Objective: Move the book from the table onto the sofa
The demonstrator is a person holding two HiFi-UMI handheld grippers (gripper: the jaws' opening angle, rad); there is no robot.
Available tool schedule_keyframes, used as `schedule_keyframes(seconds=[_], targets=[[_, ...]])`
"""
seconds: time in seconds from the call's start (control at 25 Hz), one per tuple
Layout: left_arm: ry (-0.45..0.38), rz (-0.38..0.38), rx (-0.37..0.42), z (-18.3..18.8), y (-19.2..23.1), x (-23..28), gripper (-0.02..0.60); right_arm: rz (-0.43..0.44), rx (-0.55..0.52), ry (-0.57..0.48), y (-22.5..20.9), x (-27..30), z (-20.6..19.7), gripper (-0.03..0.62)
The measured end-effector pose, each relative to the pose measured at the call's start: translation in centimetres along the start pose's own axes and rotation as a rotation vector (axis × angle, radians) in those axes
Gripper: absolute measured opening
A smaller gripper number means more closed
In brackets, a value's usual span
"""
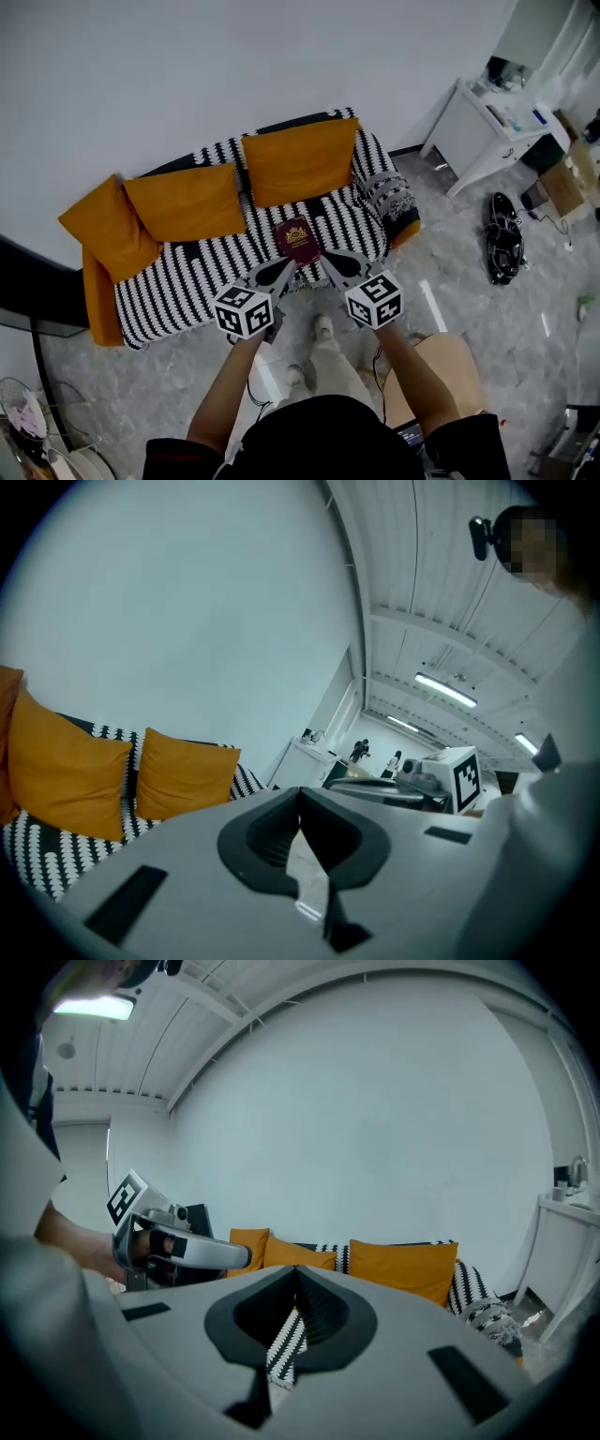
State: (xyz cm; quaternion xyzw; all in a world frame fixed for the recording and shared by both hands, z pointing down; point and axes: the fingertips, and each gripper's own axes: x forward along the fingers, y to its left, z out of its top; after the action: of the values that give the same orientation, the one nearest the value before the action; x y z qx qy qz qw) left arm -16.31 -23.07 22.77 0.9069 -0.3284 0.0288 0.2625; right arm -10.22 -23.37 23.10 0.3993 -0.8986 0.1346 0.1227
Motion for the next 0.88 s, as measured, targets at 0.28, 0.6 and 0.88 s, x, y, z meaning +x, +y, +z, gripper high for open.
schedule_keyframes(seconds=[0.28, 0.6, 0.88], targets=[[-0.051, -0.052, 0.059, 1.5, -3.7, -3.4, 0.017, -0.019, -0.04, -0.04, 3.7, -3.1, 1.6, 0.017], [-0.1, -0.065, 0.159, 2.4, -6.9, -7.2, 0.017, -0.032, -0.083, -0.105, 7.9, -5.8, 3.2, 0.017], [-0.124, -0.052, 0.236, 4.2, -9.2, -8.9, 0.017, -0.019, -0.114, -0.157, 10.0, -7.4, 5.5, 0.017]])
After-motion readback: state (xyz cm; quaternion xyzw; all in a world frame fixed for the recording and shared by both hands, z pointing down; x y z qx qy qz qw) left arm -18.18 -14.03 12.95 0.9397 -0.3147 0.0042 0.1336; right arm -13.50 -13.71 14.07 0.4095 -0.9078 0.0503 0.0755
